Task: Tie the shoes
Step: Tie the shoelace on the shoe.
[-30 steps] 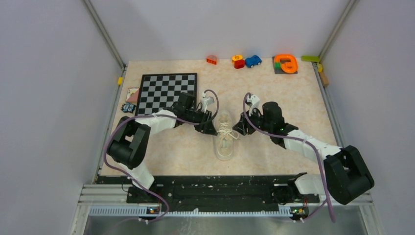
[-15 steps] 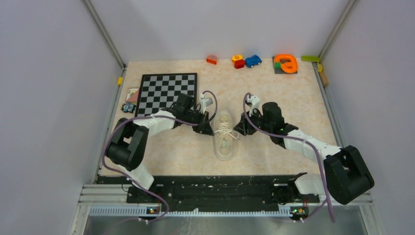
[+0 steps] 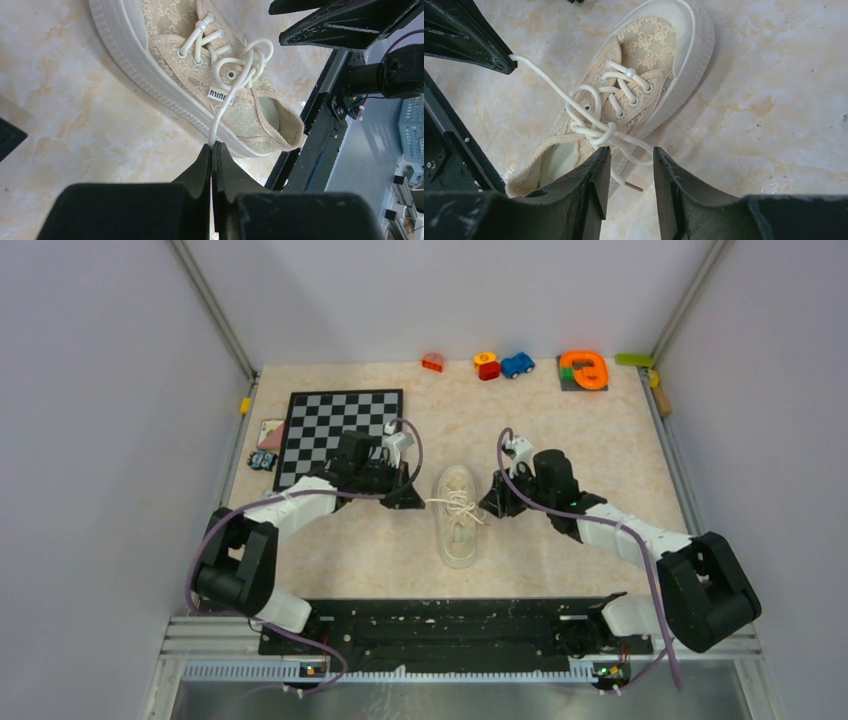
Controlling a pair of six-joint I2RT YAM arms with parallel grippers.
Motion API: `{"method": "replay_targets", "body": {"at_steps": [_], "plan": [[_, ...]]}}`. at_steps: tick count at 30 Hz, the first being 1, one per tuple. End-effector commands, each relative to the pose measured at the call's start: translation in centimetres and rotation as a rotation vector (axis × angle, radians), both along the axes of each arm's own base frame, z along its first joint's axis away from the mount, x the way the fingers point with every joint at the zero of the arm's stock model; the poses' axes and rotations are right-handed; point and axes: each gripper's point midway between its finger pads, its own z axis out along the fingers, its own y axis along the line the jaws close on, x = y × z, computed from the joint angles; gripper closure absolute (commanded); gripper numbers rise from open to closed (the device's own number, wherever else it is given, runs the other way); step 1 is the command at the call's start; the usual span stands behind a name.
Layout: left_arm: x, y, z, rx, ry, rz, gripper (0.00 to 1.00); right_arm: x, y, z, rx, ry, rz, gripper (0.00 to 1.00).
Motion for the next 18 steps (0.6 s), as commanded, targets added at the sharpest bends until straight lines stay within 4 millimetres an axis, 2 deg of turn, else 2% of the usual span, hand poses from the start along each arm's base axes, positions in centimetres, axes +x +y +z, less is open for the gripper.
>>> {"method": "replay_targets", "body": {"at_steps": [1,9,15,17,18], "plan": [[1.1,0.7,1.7,-0.028,-0.077,0.056,1.00,1.8,0.0,1.8,0.034,-0.027,-0.042,0.61],[2.2,2.4,1.5,-0.036,-0.064,0.146,1.00,1.9,-0.6,1.0,0.083,0.043,-0.083,0.61],[2.8,3.0,1.0,-0.025,-0.048,0.179,1.00,1.6,-0.1,0.3,0.140,0.108,-0.081,0.61],[3.0,3.1,1.1,-0.024,-0.050,0.185,0.89,1.4,0.1,0.0,0.156,0.126,-0.078,0.61],[3.0,3.1,1.2,-0.024,-0.054,0.187,0.86,1.3,0.1,-0.1,0.165,0.133,-0.079,0.61]]}}
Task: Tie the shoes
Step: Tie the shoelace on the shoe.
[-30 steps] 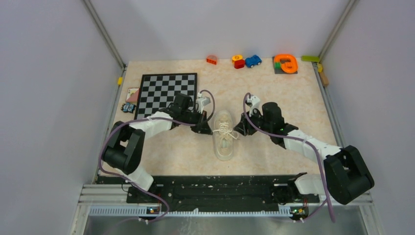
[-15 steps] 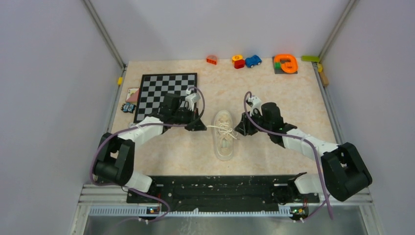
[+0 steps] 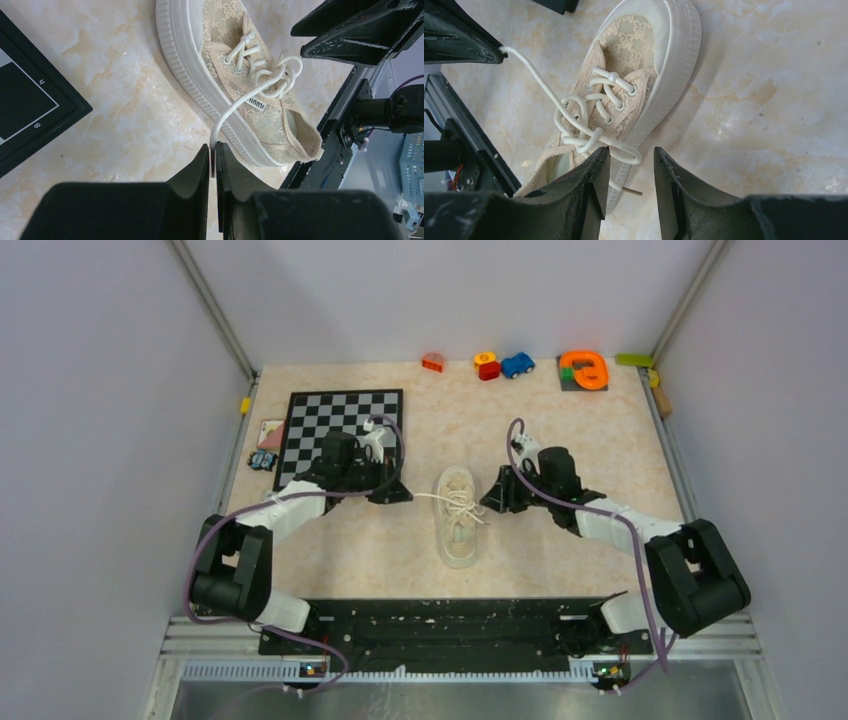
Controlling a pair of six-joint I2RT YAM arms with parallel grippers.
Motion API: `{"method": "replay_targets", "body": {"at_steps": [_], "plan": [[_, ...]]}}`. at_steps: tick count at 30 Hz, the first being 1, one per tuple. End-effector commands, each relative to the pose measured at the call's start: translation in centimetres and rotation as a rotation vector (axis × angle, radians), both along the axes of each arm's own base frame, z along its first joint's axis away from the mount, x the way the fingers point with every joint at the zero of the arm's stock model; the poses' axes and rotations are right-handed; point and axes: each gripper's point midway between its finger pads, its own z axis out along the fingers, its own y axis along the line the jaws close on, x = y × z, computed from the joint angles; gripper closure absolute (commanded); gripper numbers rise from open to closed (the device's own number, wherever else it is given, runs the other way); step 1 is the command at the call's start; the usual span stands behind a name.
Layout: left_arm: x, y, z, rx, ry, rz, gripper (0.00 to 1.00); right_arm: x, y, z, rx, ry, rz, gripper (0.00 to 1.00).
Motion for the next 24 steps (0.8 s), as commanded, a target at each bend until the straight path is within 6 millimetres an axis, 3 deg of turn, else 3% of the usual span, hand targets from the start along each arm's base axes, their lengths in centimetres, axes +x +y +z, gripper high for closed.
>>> {"method": "replay_targets", "body": {"at_steps": [1,2,3,6,10,14,16,24], "plan": [[1.1,0.2,1.3,-0.011,-0.058,0.032,0.84,0.3,0.8,0.8,0.088,0.004,0.005,0.61],[1.2,0.3,1.4,-0.004,-0.062,0.045,0.81,0.2,0.9,0.8,0.101,0.008,0.006,0.61],[1.4,0.5,1.3,0.007,-0.063,0.066,0.71,0.1,0.9,0.8,0.112,0.013,0.005,0.61],[2.1,1.9,0.7,0.075,-0.052,0.164,0.54,0.1,0.7,0.7,0.133,0.018,-0.009,0.61],[1.8,2.5,1.3,0.069,-0.072,0.224,0.48,0.0,0.2,0.4,0.156,0.034,-0.025,0.61],[0.2,-0.4,2.4,-0.011,-0.080,0.116,0.47,-0.2,0.0,0.4,0.191,0.030,-0.020,0.61],[-0.1,-1.8,2.1,-0.030,-0.059,0.077,0.52,-0.3,0.0,0.2,0.193,0.037,-0.019,0.61],[1.7,-5.2,2.4,-0.125,0.010,-0.042,0.65,-0.7,0.1,-0.3,0.202,0.048,-0.001,0.62]]}}
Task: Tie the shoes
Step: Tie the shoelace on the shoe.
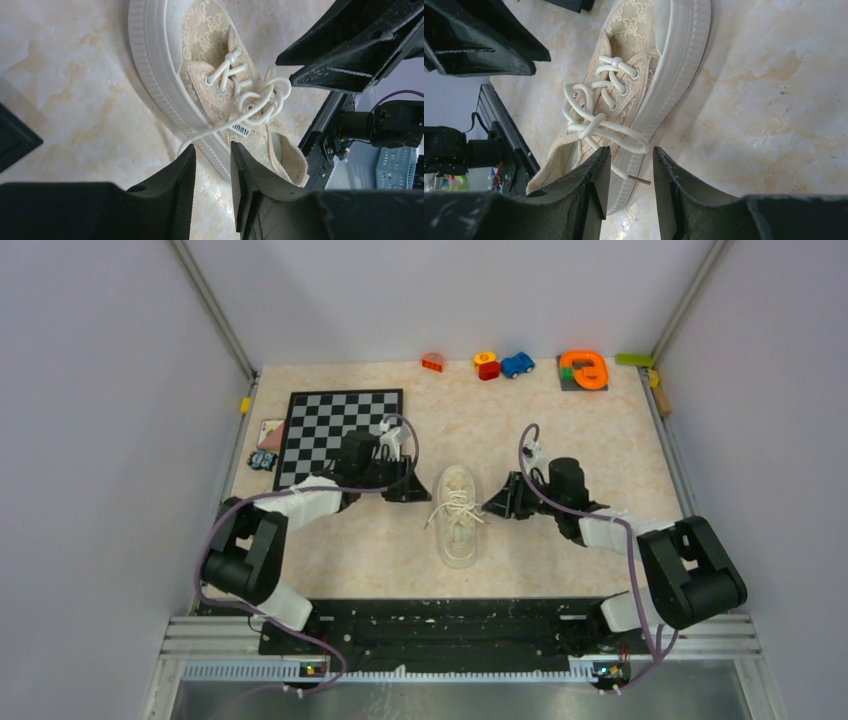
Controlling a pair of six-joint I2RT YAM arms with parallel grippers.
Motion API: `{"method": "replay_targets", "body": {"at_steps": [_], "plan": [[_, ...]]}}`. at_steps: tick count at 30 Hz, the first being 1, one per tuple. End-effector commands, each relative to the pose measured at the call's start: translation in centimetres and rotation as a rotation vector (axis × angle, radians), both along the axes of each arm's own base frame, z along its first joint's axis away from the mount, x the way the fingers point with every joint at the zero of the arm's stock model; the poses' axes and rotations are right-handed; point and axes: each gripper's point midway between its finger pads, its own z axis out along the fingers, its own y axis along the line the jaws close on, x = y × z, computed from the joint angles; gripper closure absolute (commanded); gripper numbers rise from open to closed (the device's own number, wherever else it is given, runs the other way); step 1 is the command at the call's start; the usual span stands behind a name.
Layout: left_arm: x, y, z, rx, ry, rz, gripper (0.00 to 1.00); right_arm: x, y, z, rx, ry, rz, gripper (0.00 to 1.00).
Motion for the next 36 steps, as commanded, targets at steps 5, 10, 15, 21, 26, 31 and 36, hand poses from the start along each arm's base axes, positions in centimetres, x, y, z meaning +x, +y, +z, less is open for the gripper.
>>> {"method": "replay_targets", "body": {"at_steps": [5,10,15,21,26,31,36], "plan": [[0.8,-2.8,2.5,-0.117,-0.039,-0.149,0.79,0.1,0.0,0.3,0.024,-0.037,0.019,0.63],[0.1,-3.4,2.1,-0.103,-0.026,-0.162,0.79,0.1,0.2,0.3,0.033,-0.038,0.030,0.64],[2.5,-4.0,1.7,-0.078,-0.015,-0.137,0.85,-0.2,0.2,0.2,0.042,-0.036,0.030,0.64],[4.5,-4.1,0.7,-0.002,-0.042,-0.134,0.98,-0.3,0.2,0.6,0.047,-0.051,0.033,0.65],[2.6,-5.0,-0.7,0.008,-0.015,-0.229,1.00,-0.3,0.2,0.6,0.043,-0.054,0.034,0.65],[1.0,-5.2,-1.2,0.023,-0.008,-0.275,1.00,-0.2,0.2,1.0,0.048,-0.064,0.038,0.65],[0.4,-5.0,-1.2,0.029,0.013,-0.295,1.00,-0.3,0.2,1.3,0.051,-0.070,0.035,0.65]]}}
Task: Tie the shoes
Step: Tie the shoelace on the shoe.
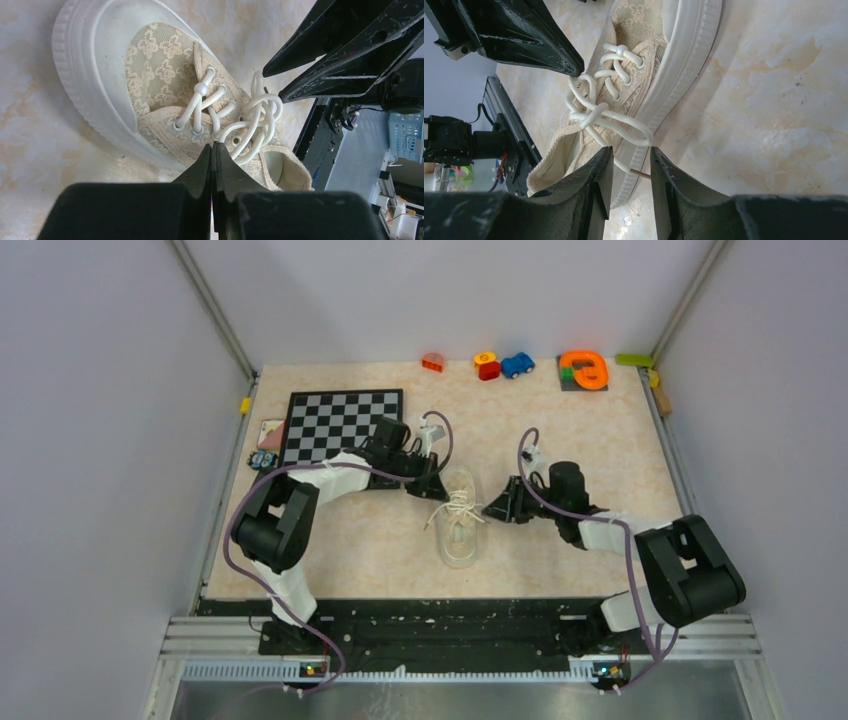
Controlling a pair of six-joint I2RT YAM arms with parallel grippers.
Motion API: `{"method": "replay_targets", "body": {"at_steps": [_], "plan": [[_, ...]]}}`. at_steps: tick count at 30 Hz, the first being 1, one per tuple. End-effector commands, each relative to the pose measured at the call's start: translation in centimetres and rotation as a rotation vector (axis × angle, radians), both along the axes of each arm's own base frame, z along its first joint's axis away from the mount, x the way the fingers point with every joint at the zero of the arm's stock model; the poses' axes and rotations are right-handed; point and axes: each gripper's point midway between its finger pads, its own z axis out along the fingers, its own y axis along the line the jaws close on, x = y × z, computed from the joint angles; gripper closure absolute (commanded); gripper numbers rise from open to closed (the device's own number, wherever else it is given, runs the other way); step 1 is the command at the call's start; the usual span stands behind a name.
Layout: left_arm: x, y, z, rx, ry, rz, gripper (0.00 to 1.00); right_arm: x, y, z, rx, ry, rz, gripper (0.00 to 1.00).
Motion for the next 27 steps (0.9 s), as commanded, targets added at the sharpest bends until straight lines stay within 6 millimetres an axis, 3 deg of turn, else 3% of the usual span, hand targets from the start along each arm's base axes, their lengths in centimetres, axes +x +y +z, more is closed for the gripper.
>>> {"method": "replay_targets", "body": {"at_steps": [1,3,10,27], "plan": [[-0.7,0.3,0.3,0.006,-0.008,-0.041,1.00,0.6,-0.1,1.9,0.030,-0.080,0.004,0.65],[-0.9,0.6,0.3,0.023,-0.010,-0.039,1.00,0.5,-0.1,2.0,0.029,-0.083,0.002,0.65],[-1.5,0.3,1.3,-0.026,0.014,-0.049,0.84,0.4,-0.1,2.0,0.030,-0.079,0.008,0.66],[-1.0,0.2,3.1,-0.170,0.043,-0.006,0.78,0.0,-0.1,1.9,0.036,-0.076,0.016,0.66]]}}
